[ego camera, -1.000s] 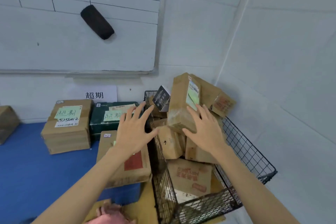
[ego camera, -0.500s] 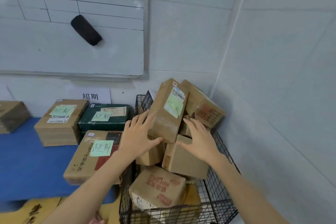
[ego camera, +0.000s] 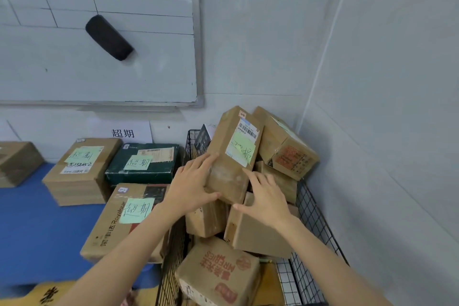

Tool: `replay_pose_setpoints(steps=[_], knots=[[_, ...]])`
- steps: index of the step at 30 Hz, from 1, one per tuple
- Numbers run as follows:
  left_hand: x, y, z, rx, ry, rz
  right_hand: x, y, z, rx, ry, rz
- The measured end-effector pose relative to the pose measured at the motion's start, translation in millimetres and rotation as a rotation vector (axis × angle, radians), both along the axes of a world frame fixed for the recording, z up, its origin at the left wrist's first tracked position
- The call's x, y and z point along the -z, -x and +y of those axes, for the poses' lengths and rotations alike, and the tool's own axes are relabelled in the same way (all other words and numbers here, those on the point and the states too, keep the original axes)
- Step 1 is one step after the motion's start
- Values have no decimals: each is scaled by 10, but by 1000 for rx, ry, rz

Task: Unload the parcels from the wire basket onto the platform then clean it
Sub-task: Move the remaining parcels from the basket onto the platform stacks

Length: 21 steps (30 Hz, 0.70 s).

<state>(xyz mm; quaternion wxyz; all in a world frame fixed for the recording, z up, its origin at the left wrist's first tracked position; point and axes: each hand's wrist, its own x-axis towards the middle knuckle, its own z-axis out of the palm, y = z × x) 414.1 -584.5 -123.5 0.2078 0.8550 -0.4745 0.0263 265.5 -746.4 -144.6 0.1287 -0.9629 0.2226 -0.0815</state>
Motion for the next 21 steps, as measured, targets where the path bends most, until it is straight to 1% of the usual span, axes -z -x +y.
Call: replay_pose_setpoints(steps=[4, 6, 9, 11, 14, 21], knots=[[41, -81, -25, 39, 41, 53, 71, -74, -29, 19, 79, -24], [40, -96, -27, 66, 75, 126, 91, -105, -40, 22, 107, -29], [37, -110, -33, 94, 115, 229, 94, -143, -43, 25, 93, -47], [49, -126, -38, 106, 153, 267, 98, -163, -44, 35, 41, -88], [36, -149, -20, 113, 231, 360, 82, -158, -43, 35, -95, -195], [-103, -118, 87, 130, 427, 524, -193, -56, 31, -96, -370, -409]])
